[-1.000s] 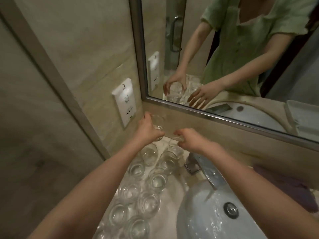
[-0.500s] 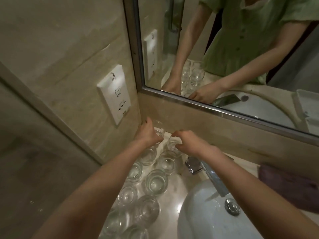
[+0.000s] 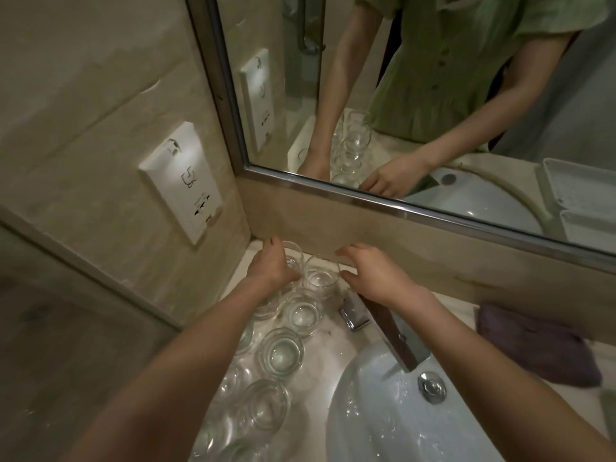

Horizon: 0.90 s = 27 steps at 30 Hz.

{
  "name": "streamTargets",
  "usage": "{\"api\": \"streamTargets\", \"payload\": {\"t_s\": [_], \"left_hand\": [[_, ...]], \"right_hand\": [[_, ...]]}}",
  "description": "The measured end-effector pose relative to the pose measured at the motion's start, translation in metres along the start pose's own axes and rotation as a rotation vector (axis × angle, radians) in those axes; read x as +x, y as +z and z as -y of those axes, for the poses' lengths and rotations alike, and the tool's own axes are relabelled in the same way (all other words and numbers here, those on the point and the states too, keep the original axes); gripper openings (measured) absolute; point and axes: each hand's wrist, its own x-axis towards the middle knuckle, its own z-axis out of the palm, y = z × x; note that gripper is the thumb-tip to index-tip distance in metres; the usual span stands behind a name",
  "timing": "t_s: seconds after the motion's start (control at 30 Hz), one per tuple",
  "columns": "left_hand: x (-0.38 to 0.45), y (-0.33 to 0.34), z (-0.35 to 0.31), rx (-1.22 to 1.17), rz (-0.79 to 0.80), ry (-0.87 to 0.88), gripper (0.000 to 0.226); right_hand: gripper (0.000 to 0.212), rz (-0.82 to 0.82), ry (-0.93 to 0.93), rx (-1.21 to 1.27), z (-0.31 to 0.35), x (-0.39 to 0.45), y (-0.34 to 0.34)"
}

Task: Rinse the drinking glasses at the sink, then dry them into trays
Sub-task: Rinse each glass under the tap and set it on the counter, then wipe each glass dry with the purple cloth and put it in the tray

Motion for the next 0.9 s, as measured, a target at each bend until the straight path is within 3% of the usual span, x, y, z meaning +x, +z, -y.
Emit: {"api": "streamTargets", "payload": {"t_s": [0.17,0.37,0.53,0.9], "left_hand": [[-0.005,-0.019,-0.019,0.176,0.095,-0.014,0.070],[-0.046,-0.021,-0.089,0.370,-0.121,0.289,0.045],[-0.081,0.020,-0.123,0.334,-0.069,0.399,0.042],[-0.120,0.051,-0.150,0.344,-0.052,0.407,0.046]], "right_hand": [[0.042,-0.103,0.077,0.039,-0.028,-0.023,-0.014],[0.039,-0.183,0.233,0.069,-0.071,-0.062,0.003],[0.034,-0.113,0.281,0.133,-0.078,-0.082,0.029],[0.024,-0.255,0.199,0.264,-0.090,-0.102,0.038]]}}
